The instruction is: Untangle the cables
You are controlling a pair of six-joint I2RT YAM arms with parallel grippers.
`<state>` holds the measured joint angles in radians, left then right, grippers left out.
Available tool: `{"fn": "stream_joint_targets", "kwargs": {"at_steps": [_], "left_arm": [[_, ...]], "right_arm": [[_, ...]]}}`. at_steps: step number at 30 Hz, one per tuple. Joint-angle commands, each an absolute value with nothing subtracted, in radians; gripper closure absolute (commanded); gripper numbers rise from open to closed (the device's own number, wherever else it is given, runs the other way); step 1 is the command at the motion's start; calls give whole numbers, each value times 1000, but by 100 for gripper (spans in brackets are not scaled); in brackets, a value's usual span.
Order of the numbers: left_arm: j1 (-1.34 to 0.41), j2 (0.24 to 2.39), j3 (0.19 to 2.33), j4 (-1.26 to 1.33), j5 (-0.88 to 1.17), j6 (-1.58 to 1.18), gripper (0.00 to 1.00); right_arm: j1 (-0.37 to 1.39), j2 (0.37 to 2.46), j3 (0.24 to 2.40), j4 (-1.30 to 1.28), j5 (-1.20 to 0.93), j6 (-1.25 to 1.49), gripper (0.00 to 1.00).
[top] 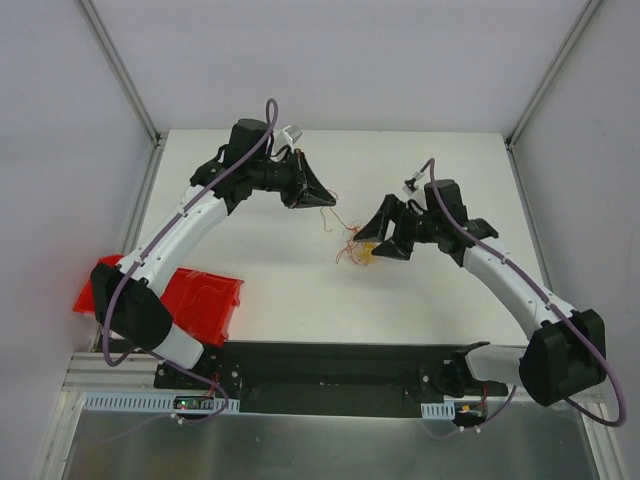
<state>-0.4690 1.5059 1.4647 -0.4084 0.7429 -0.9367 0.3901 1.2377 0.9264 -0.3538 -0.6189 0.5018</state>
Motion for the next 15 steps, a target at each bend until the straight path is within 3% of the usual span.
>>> {"fn": "stream_joint_targets", "kwargs": {"at_steps": [1,9,15], "left_arm": [[-512,1546,1566,-313,808,-977,100],[-613,1654,1794,-267,838,-1038,100],[-652,1744,2040,-249,834,-1097,100]], "right_arm": [[396,1275,1028,-230,-649,580,19],[428,1333,1032,-226,-586,603,19],[456,1492,954,-134,-505,620,20]]}}
